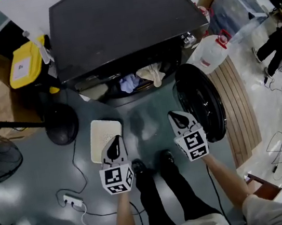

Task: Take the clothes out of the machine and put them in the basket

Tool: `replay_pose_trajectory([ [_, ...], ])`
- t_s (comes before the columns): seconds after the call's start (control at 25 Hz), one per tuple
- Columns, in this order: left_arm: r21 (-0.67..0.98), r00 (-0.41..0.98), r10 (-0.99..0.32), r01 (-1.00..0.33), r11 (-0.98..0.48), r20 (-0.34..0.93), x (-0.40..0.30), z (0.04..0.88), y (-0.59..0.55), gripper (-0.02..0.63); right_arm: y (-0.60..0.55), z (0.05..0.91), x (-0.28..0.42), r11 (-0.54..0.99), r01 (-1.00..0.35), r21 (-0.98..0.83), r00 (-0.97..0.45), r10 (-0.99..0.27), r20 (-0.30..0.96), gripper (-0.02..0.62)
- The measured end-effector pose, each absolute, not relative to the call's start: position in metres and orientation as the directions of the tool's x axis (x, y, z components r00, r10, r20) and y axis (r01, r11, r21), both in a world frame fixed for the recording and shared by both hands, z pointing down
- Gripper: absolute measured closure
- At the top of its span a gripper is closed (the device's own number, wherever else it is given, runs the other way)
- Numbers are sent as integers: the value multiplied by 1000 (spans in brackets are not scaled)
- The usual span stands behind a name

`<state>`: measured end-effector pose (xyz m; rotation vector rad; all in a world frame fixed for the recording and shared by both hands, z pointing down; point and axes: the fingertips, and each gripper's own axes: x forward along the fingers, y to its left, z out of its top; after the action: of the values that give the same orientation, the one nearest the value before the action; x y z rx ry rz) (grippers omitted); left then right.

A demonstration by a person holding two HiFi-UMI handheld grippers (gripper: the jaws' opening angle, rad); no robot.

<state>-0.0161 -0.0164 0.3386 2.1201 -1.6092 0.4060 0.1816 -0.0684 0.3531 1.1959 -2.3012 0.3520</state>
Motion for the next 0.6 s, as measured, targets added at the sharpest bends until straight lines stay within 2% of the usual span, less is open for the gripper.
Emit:
replay_pose_trajectory([
  [0.6, 212, 354, -810, -934, -286, 467, -52, 468, -40, 589, -71, 477, 137, 506, -862, 23, -425, -749, 509, 571],
])
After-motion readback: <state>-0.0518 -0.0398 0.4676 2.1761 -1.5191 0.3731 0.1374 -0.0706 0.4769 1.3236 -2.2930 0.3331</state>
